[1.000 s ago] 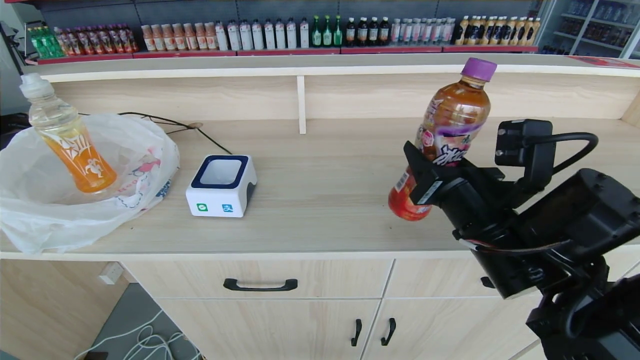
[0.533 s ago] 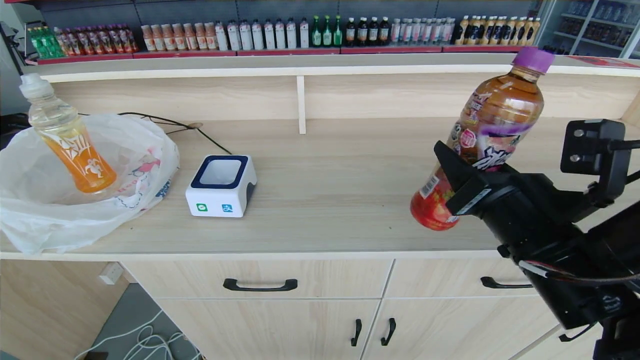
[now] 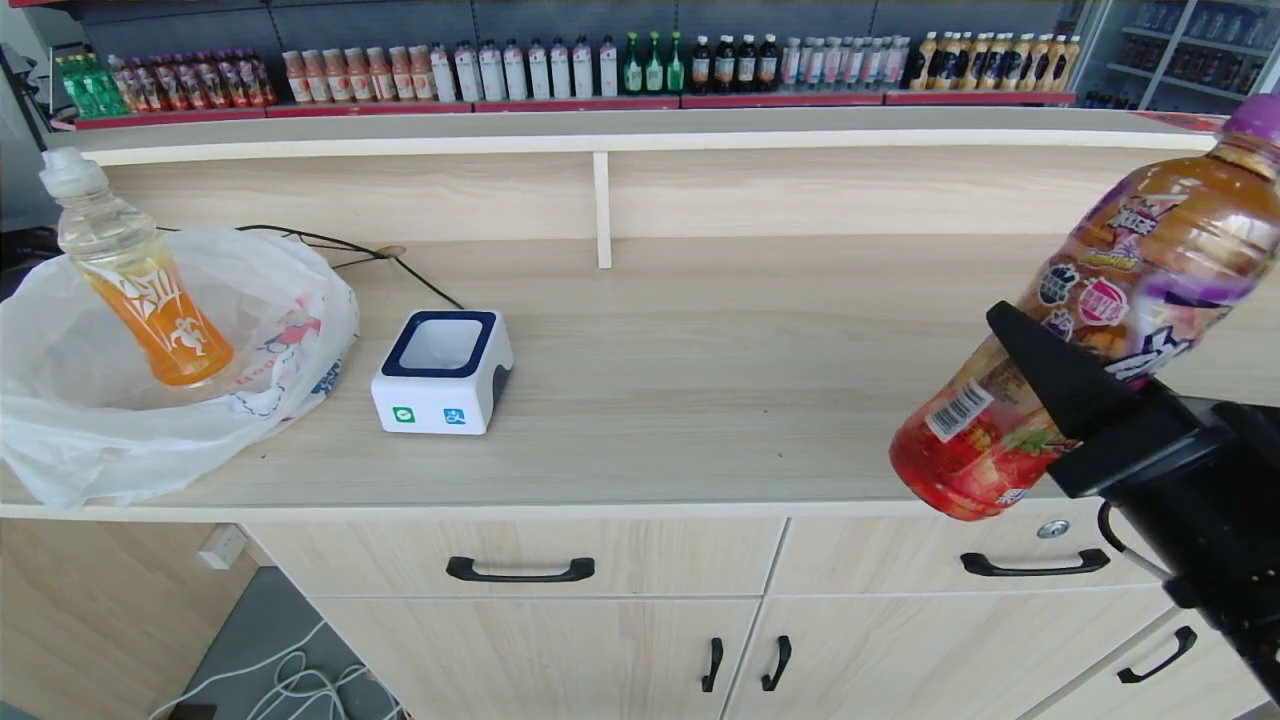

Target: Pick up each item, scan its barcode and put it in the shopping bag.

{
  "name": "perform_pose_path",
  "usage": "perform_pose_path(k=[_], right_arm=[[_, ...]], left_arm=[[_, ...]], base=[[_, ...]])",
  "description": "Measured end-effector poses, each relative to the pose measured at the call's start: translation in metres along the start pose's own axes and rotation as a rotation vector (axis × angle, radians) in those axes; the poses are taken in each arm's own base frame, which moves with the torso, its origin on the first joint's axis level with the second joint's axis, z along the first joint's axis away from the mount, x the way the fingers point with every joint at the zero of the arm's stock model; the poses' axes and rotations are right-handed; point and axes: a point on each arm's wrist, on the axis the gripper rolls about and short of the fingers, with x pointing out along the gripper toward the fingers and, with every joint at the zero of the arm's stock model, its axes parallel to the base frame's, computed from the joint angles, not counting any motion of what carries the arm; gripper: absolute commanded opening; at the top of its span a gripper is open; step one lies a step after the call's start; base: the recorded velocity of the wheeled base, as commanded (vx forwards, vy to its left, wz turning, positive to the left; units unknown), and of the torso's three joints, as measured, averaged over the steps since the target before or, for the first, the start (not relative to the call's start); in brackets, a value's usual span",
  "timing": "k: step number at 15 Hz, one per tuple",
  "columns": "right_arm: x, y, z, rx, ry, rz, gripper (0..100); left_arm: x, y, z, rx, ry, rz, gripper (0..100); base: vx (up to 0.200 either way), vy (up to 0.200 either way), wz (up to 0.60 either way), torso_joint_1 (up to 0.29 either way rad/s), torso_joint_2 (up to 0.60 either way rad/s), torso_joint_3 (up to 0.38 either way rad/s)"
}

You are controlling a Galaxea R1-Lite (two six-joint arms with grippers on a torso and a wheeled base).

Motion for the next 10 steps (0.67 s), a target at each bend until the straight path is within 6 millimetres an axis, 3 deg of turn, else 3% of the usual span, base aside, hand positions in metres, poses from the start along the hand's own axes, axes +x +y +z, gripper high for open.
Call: perform_pose_path(k=[4,10], right_arm=[[-0.019,0.012,0.001,0.171,0.053,0.167,0],[-0.025,0.024,-0.005,0.283,0.174,0.524,0]], left_arm=[[0.000,0.000,0.000,0.000,0.000,0.000,100],[0.000,0.000,0.000,0.000,0.000,0.000,100]], base=[[0.000,0.000,0.00,0.000,0.00,0.000],[0.000,0.000,0.00,0.000,0.00,0.000]])
